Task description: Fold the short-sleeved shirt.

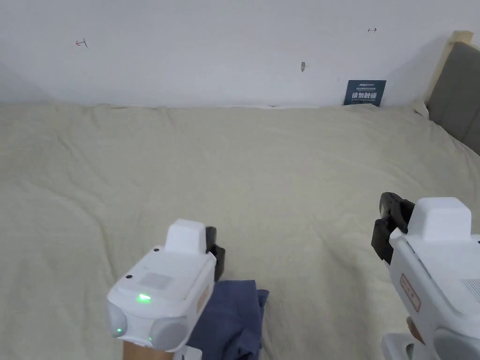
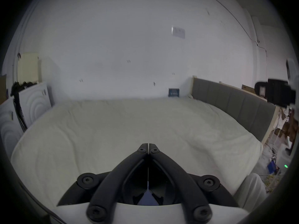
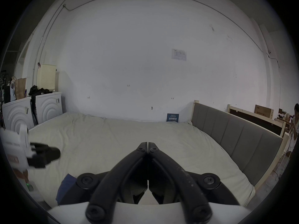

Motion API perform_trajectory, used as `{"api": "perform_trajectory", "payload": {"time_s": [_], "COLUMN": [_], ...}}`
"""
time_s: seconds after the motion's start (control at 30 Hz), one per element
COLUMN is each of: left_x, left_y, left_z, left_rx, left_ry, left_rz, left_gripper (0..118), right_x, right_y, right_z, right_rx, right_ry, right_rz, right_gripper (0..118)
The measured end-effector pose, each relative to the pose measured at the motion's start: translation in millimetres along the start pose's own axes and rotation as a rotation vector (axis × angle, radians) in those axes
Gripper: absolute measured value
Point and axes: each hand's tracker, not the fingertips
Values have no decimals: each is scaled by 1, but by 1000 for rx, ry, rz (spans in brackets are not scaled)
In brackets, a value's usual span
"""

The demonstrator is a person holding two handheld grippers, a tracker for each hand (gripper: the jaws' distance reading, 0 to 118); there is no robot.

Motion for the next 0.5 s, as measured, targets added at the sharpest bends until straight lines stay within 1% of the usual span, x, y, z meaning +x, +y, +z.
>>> {"api": "perform_trajectory", "payload": {"time_s": [0.23, 0.33, 0.43, 0.5], "left_x": [-56, -76, -96, -105], "left_y": [34, 38, 38, 36], "left_z": [30, 39, 49, 53], "left_rx": [136, 179, 195, 206], "left_ry": [158, 225, 251, 296], "left_rz": [-38, -82, -50, -50], "left_gripper": [0, 0, 0, 0], "right_x": [-22, -30, -37, -41], "right_y": [11, 13, 14, 13], "right_z": [3, 2, 0, -1], "right_rx": [54, 69, 79, 84], "right_ry": [17, 21, 26, 32], "right_rz": [1, 3, 6, 7], "right_gripper": [1, 1, 1, 1]}}
